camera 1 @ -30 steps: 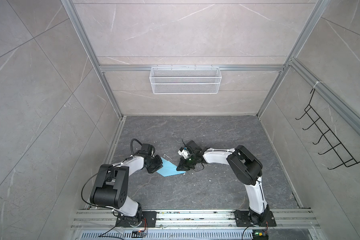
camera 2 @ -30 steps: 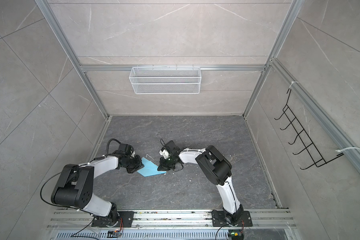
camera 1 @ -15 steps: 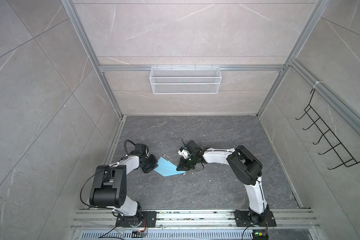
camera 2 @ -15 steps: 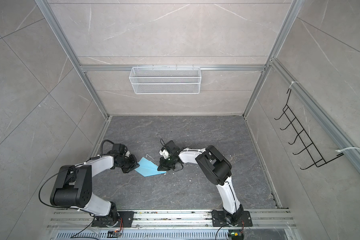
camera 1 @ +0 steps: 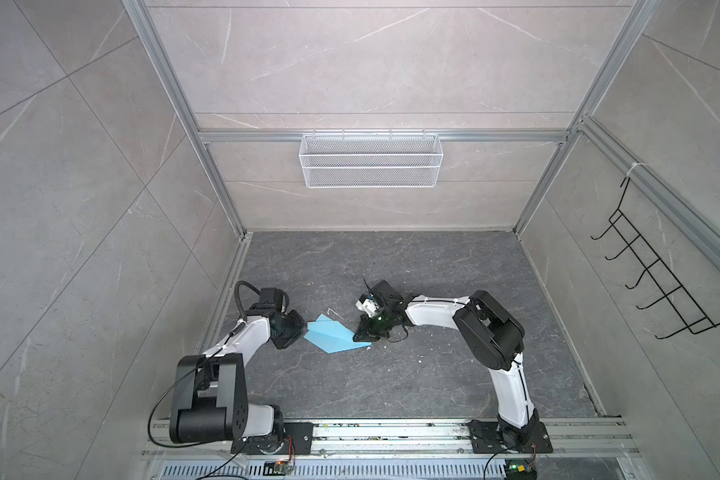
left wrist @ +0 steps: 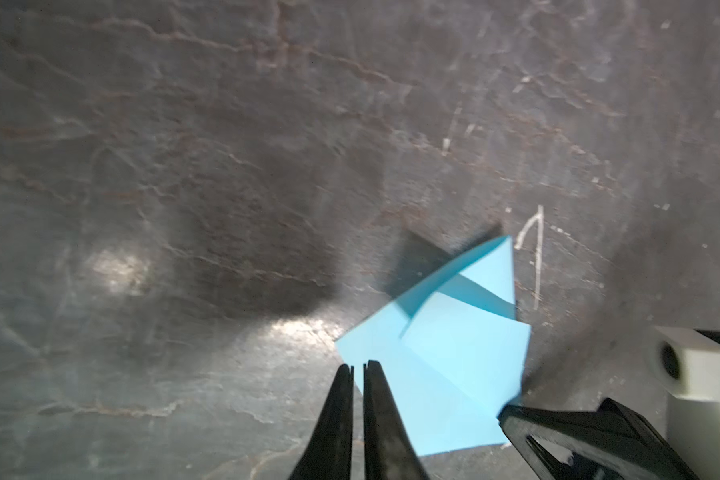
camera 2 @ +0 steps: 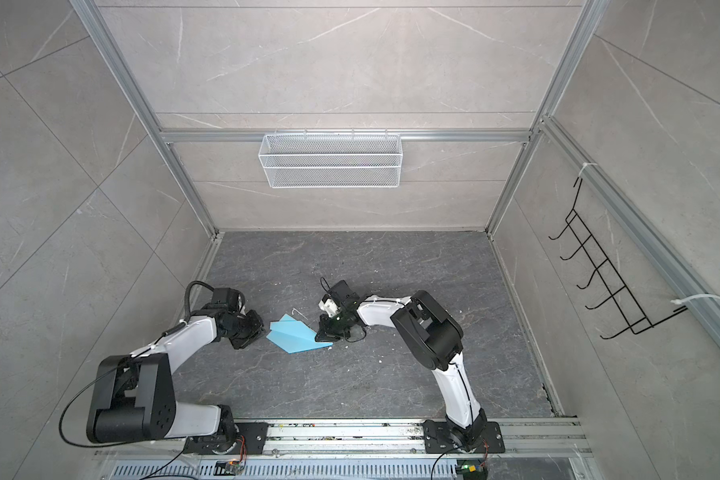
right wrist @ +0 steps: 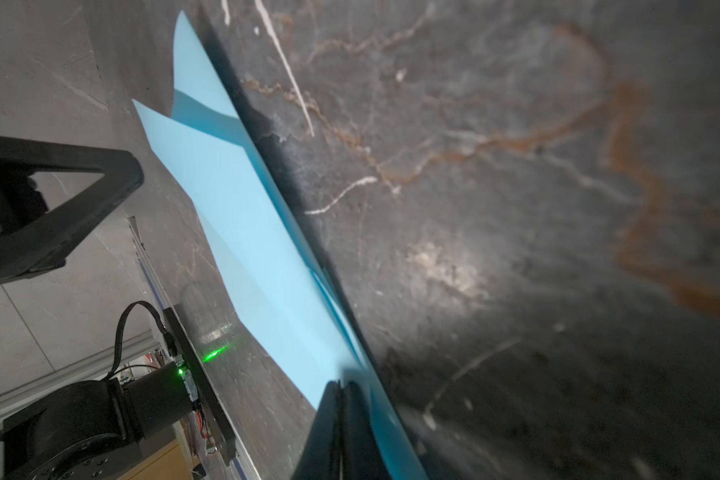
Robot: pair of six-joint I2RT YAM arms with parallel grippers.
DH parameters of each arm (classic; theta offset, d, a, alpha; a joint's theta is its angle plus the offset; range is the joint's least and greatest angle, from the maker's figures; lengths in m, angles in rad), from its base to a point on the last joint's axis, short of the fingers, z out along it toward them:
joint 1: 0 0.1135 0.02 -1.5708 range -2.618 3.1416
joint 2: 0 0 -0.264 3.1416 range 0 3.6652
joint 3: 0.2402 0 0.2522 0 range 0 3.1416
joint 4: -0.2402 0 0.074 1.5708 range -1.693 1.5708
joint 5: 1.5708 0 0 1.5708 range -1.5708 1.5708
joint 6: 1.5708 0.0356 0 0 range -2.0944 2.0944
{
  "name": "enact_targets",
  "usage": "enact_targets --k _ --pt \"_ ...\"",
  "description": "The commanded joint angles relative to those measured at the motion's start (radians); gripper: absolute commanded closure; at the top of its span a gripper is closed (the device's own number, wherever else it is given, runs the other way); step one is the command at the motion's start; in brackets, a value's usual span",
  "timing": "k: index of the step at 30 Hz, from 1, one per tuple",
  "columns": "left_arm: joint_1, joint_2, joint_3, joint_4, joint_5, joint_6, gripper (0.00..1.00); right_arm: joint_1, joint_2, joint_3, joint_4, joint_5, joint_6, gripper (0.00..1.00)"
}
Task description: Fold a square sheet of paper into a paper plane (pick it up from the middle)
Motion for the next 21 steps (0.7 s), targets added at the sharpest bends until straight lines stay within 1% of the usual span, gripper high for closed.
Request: enact_targets --k 1,5,9,11,14,21 --pt "-0.074 -0.06 0.032 -0.012 0.043 -0.008 0.86 -0.008 0.063 -0.018 -0.13 0.088 -0.014 0.91" --pt "-0.204 -0.024 0.049 0.02 0.043 -0.047 0.86 -0.008 0.063 -0.018 -0.133 0.087 -0.019 0.91" --pt "-0.321 0.082 0.098 0.049 0.044 -0.051 0.87 -0.006 0.063 -0.01 -0.139 0.08 -0.029 0.91" --pt "-0.36 0.137 0.121 0.055 0.034 -0.057 0.88 -0.007 0.061 -0.006 -0.14 0.076 -0.034 0.91" --pt "-0.384 0.184 0.134 0.073 0.017 -0.066 0.89 -0.007 0.059 -0.002 -0.141 0.075 -0.035 0.91" --pt "-0.385 0.248 0.132 0.096 0.003 -0.096 0.92 -0.006 0.054 0.006 -0.14 0.06 -0.045 0.91"
